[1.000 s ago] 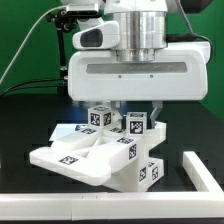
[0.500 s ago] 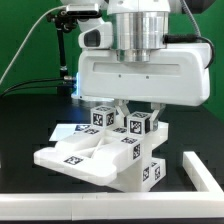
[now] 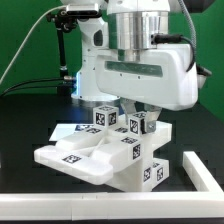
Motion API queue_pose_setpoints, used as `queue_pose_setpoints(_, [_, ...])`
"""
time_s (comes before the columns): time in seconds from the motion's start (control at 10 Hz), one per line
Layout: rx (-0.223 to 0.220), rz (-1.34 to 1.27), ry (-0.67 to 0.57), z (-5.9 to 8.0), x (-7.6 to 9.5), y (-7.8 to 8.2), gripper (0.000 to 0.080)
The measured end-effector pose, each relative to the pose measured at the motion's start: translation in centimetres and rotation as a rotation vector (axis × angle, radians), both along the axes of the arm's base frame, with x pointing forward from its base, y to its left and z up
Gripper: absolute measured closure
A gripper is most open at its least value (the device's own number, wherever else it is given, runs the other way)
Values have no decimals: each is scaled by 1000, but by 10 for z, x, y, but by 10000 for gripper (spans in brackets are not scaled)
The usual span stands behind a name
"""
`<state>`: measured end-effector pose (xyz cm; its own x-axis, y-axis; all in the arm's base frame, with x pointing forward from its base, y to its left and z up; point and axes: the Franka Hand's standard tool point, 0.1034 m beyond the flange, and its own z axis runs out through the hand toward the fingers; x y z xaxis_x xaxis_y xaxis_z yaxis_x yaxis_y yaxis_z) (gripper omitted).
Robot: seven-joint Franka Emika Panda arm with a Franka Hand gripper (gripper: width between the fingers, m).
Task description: Assemble chair
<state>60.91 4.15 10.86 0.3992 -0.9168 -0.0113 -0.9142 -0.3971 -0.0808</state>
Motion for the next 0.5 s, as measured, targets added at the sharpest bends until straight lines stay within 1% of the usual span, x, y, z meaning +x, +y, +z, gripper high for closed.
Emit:
queue_pose_setpoints(0.2, [25, -198, 10, 0, 0, 3, 531])
queue_pose_setpoints(0.3, [30, -242, 12, 0, 0, 3, 531])
queue_pose_setpoints(0.5, [29, -227, 11, 0, 0, 3, 522])
